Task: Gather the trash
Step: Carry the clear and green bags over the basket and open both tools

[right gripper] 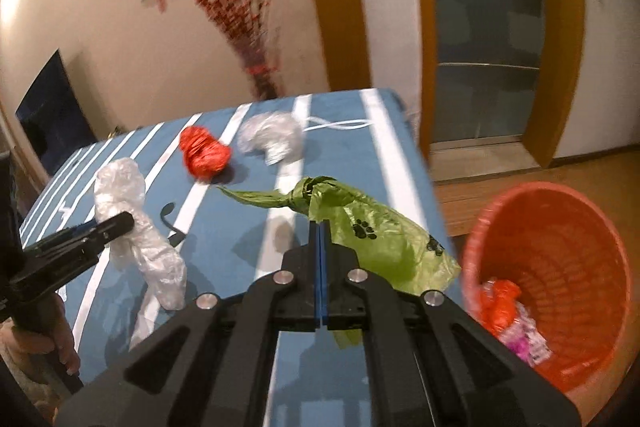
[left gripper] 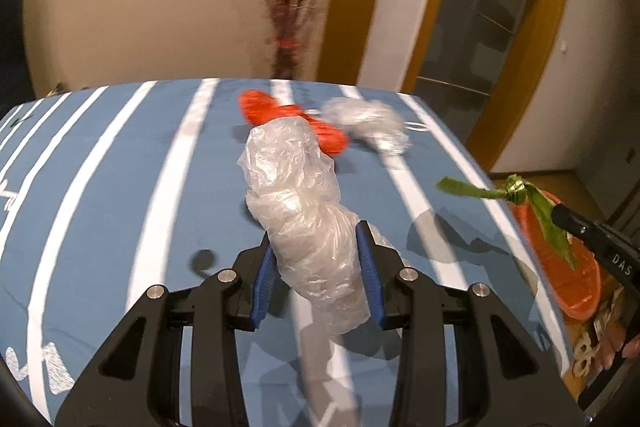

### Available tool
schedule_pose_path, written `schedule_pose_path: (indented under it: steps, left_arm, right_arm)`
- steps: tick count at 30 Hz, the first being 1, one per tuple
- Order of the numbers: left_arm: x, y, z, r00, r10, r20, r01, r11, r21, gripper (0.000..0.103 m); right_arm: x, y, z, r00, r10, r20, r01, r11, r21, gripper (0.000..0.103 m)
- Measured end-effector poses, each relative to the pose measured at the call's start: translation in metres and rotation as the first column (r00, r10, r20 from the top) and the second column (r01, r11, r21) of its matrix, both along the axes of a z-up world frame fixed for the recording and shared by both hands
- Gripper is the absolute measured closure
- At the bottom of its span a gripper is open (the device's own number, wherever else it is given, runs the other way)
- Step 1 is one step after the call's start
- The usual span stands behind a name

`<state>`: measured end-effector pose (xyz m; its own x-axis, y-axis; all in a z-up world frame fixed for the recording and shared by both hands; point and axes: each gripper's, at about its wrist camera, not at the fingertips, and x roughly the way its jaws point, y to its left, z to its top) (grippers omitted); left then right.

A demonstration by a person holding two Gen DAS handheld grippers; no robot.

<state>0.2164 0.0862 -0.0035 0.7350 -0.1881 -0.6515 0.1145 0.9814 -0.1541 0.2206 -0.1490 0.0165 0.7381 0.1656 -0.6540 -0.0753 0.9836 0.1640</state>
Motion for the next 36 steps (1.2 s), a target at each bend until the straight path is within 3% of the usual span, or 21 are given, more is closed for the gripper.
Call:
schedule_pose_path:
  steps: [9,20,29,36]
  left_arm:
    - [-0.011,-0.082,0.010,0.987,-0.160,0.011,0.160,0.987,-0.023,0.065]
    - [-0.025,-0.196,0.021,0.931,-0.364,0.038,0.365,0.930,-0.044,0.065]
    - [-0.022,-0.268,0.015,0.880,-0.475,0.024,0.475,0.879,-0.044,0.065]
    - [-0.011,-0.300,0.004,0.857,-0.516,-0.006,0.515,0.856,-0.051,0.064]
  right_arm:
    - [-0.045,-0.073,0.025,0.980,-0.174,0.094,0.175,0.985,-0.005,0.101]
    - [-0.080,-0.160,0.034,0.921,-0.360,0.147,0.360,0.932,0.023,0.101]
    - [-0.089,-0.211,0.026,0.890,-0.433,0.146,0.427,0.902,0.069,0.101]
    - [-0.088,-0.239,0.017,0.877,-0.461,0.134,0.451,0.887,0.102,0.101]
